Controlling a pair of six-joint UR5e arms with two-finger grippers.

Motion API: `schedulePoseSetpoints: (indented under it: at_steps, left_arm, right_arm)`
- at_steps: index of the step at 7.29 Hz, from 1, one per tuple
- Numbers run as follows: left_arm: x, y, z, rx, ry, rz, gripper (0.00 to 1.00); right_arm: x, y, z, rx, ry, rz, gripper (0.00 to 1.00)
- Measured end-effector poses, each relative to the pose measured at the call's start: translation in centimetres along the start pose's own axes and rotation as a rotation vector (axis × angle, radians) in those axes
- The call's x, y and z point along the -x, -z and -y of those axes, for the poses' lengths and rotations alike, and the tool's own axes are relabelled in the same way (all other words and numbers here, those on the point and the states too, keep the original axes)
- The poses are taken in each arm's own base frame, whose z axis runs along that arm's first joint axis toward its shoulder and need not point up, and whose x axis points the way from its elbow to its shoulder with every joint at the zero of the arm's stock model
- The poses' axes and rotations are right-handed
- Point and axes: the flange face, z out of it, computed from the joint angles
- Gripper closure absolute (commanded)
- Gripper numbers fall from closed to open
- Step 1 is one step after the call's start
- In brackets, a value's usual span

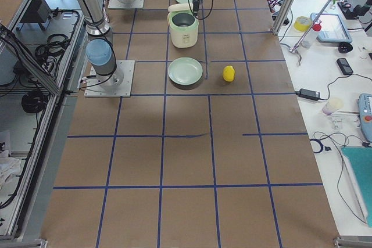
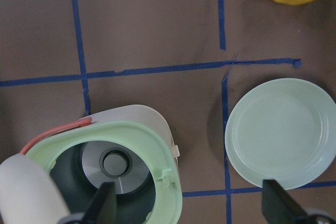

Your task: Press rice cooker button

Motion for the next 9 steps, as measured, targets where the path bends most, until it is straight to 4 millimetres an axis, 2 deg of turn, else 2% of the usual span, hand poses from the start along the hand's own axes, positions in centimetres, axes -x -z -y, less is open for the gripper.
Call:
schedulePoseSetpoints:
  at_steps: [2,4,6,9]
  left_arm:
    - [0.0,0.0,0.0,0.0,0.0,0.0,0.0]
    - [0.0,0.0,0.0,0.0,-0.001,0.0,0.0]
    - [0.0,0.0,0.0,0.0,-0.001,0.0,0.0]
    - [0.0,0.0,0.0,0.0,-0.001,0.0,0.0]
  right_arm:
    - [-3.4,3.7,2.2,-0.058,-0.044,0.003,0.0]
    - [-6.4,5.6,3.7,-0.099,-0.071,0.002,0.0]
    - [-7.5,6.0,3.9,-0.104,-0.05,-0.011,0.0]
    - [-7.8,6.0,3.9,-0.1,-0.04,-0.024,0.0]
